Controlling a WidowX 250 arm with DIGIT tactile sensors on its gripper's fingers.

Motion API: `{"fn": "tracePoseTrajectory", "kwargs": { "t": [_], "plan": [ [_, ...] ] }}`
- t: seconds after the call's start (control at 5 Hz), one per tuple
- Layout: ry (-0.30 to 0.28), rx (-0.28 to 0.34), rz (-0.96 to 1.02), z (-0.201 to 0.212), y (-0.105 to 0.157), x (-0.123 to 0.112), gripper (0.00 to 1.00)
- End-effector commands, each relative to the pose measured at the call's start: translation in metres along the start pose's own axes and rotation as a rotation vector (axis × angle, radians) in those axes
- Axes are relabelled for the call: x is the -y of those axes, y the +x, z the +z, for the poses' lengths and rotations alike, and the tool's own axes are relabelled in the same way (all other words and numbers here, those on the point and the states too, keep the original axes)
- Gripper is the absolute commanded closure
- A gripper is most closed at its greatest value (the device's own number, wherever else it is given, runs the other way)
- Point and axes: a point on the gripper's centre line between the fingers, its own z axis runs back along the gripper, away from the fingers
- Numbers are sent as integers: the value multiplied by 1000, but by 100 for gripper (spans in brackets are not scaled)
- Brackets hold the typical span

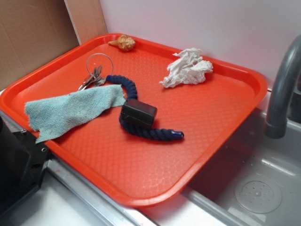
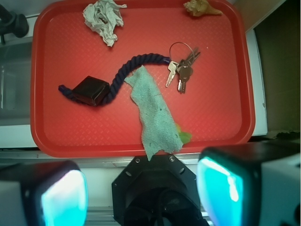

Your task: Grab the white paper.

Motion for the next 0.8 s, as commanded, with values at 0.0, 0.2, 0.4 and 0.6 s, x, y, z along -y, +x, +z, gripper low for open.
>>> {"fn": "tracePoseTrajectory", "kwargs": {
  "t": [0.0,0.2,0.4,0.6],
  "plan": [
    [0,0,0,0,0,0,0],
    [33,-40,34,-54,46,-11,0],
    [32,44,-4,-82,97,-8,0],
    [38,105,-16,-107,132,-8,0]
  ]
}}
